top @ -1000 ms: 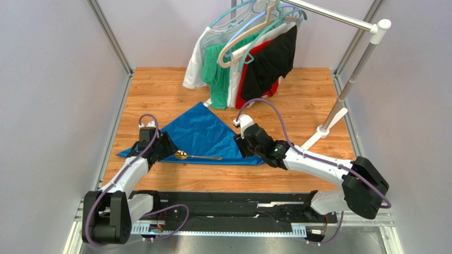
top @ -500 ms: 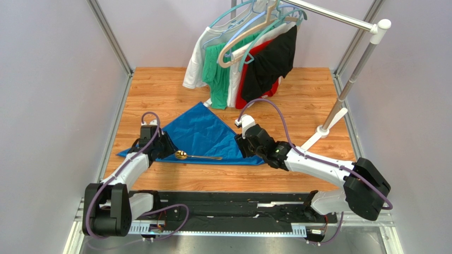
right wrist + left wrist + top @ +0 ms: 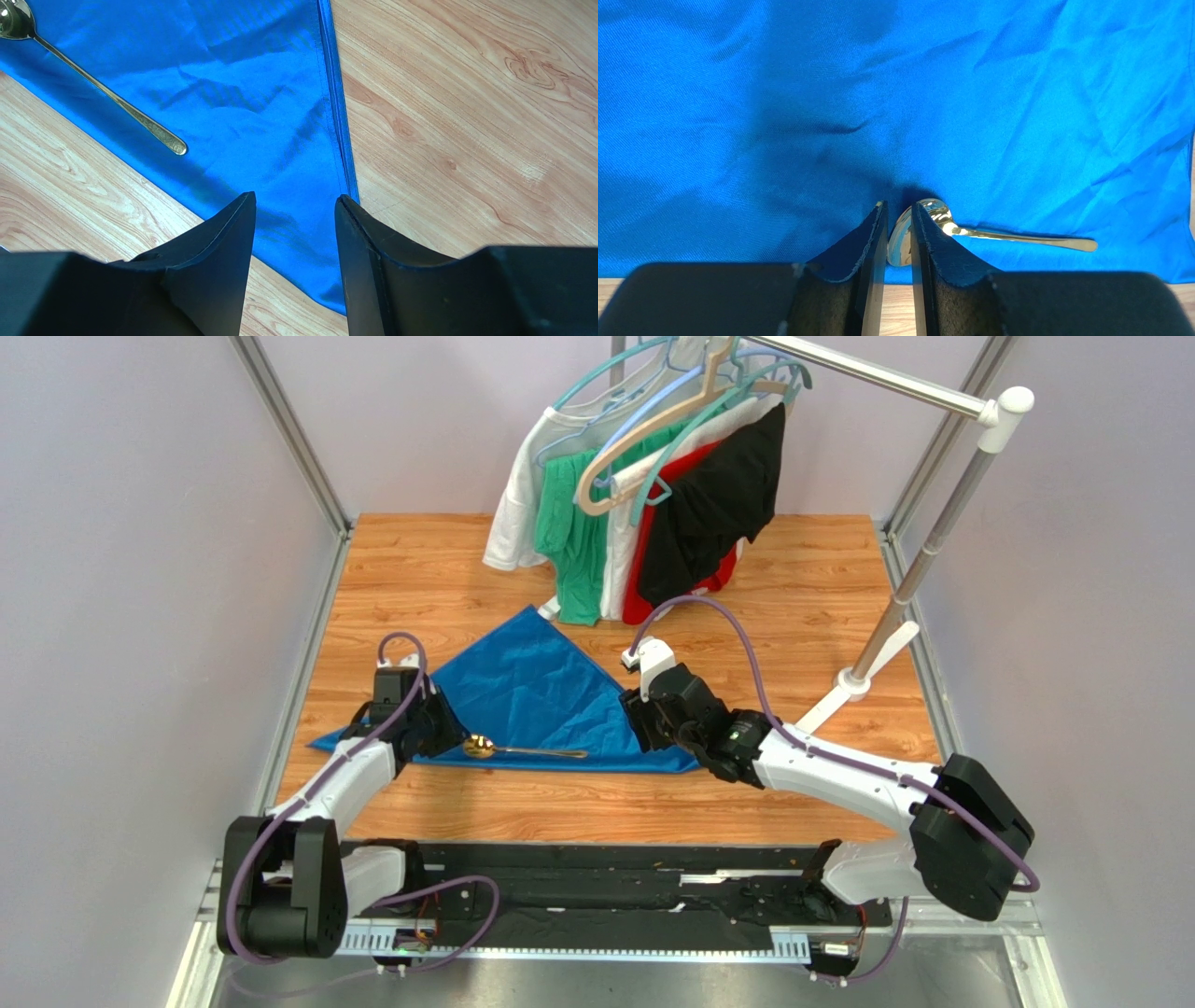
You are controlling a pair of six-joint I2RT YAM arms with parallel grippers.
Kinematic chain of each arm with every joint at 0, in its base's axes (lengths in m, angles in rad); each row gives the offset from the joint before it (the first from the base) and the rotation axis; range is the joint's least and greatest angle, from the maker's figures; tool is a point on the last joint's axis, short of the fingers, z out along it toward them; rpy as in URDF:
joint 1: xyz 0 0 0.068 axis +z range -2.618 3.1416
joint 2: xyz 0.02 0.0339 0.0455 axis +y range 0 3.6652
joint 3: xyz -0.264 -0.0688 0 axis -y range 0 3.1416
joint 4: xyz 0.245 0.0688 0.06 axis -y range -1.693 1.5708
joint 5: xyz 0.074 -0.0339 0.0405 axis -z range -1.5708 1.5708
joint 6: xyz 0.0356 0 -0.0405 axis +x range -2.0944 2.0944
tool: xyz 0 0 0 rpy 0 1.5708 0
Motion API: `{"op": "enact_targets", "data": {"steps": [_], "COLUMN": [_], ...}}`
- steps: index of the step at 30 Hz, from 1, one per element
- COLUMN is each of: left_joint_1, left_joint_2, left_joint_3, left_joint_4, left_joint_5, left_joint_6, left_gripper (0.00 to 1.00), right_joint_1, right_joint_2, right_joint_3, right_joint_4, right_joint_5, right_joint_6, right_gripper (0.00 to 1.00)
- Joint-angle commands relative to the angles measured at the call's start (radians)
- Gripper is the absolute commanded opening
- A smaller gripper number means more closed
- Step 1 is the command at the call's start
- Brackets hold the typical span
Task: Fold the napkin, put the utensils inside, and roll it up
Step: Place the utensil onto the napkin
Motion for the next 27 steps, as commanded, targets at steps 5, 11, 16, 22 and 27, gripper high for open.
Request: {"op": "enact_targets", "data": {"steps": [5,11,16,22,27], "left_joint_1": [-0.013,-0.013,-0.015,-0.016,-0.016], "left_joint_2": [-0.033,-0.042,-0.041,-0.108,-0.075], "left_joint_3": [0.035,0.030,0.041,0.033,0.036], "left_joint_4": [-0.019,-0.014,-0.034,-0.097,-0.103], "left_joint_5": [-0.010,-0.009,-0.013,-0.061,-0.050], "left_joint_6": [0.017,0.017,0.019,-0.013,-0.013], "left_gripper": [0.26,0.26,0.34,0.38,0.37], "right_joint_1": [0.001,0.001,0.002,0.001,0.001], "right_joint_2": [-0.009,-0.008,-0.006,-0.003,-0.006], "right_joint_3": [0.003,0.003,0.007,0.013,0.009], "right_joint_4": [0.061,0.063,0.060,0.075,0.092], "right_joint_5": [0.016,0.012,0.001,-0.030,-0.053], "right_joint_6": [0.008,0.007,0.002,-0.012,-0.016], "right_gripper": [0.49,0.49,0.49,0.49,0.49]}}
